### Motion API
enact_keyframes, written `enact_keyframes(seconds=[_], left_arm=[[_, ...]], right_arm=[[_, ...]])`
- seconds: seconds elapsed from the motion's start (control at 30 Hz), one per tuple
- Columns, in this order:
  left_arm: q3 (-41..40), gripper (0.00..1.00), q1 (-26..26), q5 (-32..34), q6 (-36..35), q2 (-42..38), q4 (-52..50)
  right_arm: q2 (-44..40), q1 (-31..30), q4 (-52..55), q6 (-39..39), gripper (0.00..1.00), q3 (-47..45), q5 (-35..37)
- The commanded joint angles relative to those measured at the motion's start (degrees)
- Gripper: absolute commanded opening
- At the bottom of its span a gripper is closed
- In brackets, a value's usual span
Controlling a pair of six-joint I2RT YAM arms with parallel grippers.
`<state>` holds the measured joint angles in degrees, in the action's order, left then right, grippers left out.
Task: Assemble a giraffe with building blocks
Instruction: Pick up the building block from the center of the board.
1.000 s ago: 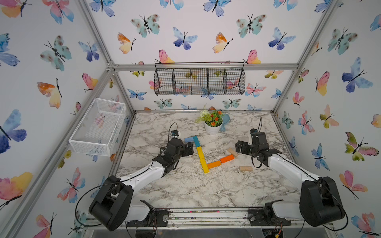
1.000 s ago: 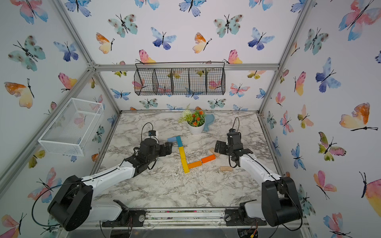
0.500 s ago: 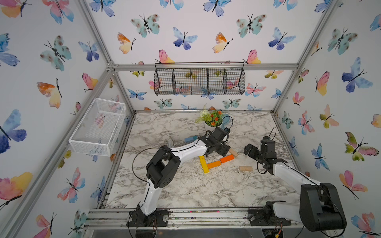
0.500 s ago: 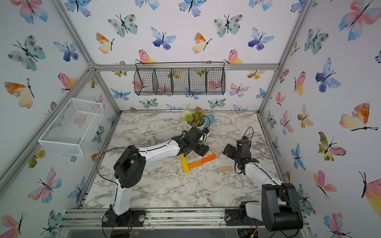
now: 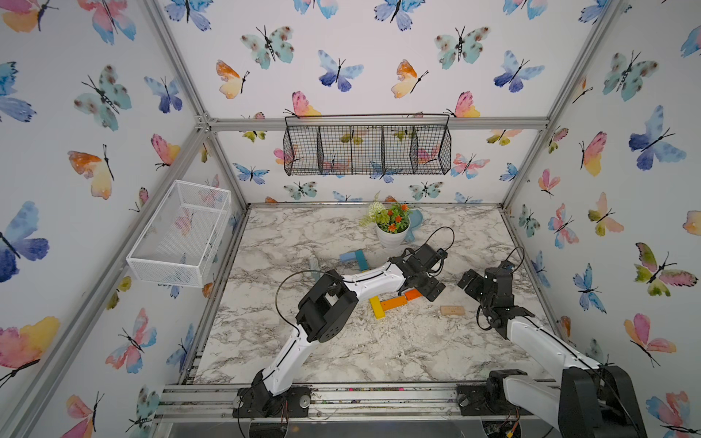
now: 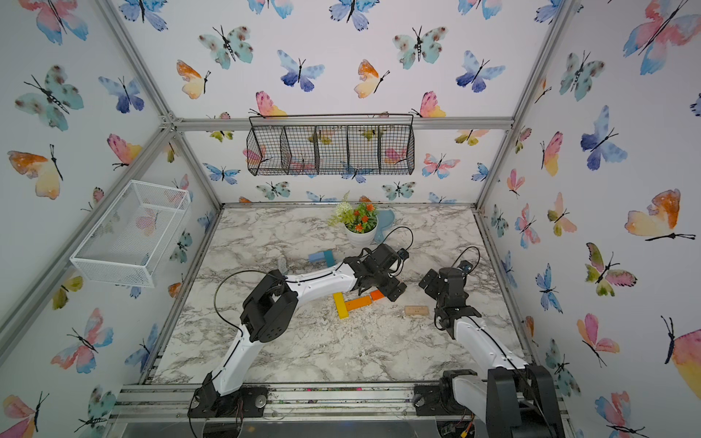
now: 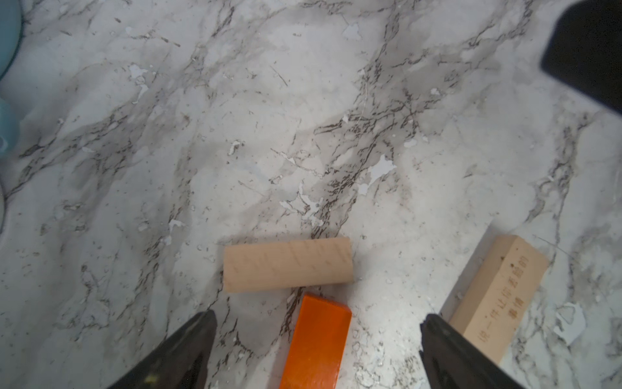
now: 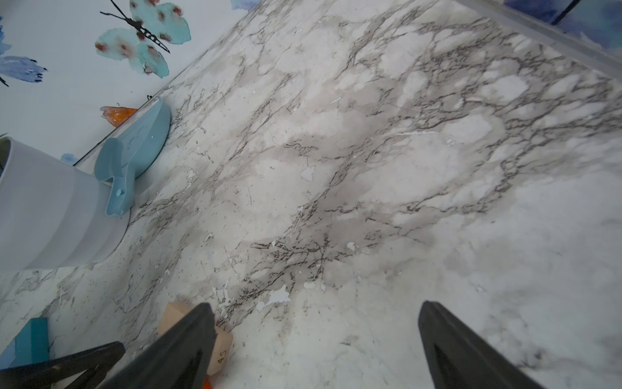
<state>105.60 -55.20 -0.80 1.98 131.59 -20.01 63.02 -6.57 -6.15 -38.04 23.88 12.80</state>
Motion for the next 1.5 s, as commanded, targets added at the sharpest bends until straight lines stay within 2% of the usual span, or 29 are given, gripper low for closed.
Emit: enact_keyframes(seconds=[0.0, 0.17, 0.33, 0.57, 0.93, 1.23, 1.33, 1.47], left_arm=[[2.5, 0.98, 0.3, 1.7, 1.2, 2.4, 0.2], [2.7, 0.98, 0.4, 4.8, -0.6, 4.3, 3.0], [7.1, 0.98, 0.4, 6.0, -2.0, 7.4, 1.1], [10.1, 0.98, 0.4, 4.8, -3.0, 10.0, -1.2], [7.9, 1.0, 0.4, 1.6, -3.6, 9.8, -0.8], [7.0, 0.66, 0.7, 1.0, -4.3, 9.3, -0.2], [6.9, 0.6, 0.9, 1.1, -4.2, 9.1, -0.1], [6.9, 0.59, 1.4, 1.2, -3.2, 8.0, 0.4]], right_arm=[[-1.9, -0.1, -2.6, -1.1, 1.0, -1.0, 2.4], [-0.1, -0.1, -3.5, -0.6, 1.0, -0.5, 0.0], [1.0, -0.1, -4.7, 0.1, 1.0, -0.3, -2.1], [1.1, -0.1, -5.3, 0.3, 1.0, -0.5, -2.6], [1.6, -0.1, -6.1, 0.4, 1.0, -0.5, -3.2], [1.7, -0.1, -5.7, 0.6, 1.0, -0.3, -3.0], [1.7, -0.1, -5.6, 0.7, 1.0, -0.3, -3.0], [1.9, -0.1, -5.7, 0.8, 1.0, -0.3, -3.0]])
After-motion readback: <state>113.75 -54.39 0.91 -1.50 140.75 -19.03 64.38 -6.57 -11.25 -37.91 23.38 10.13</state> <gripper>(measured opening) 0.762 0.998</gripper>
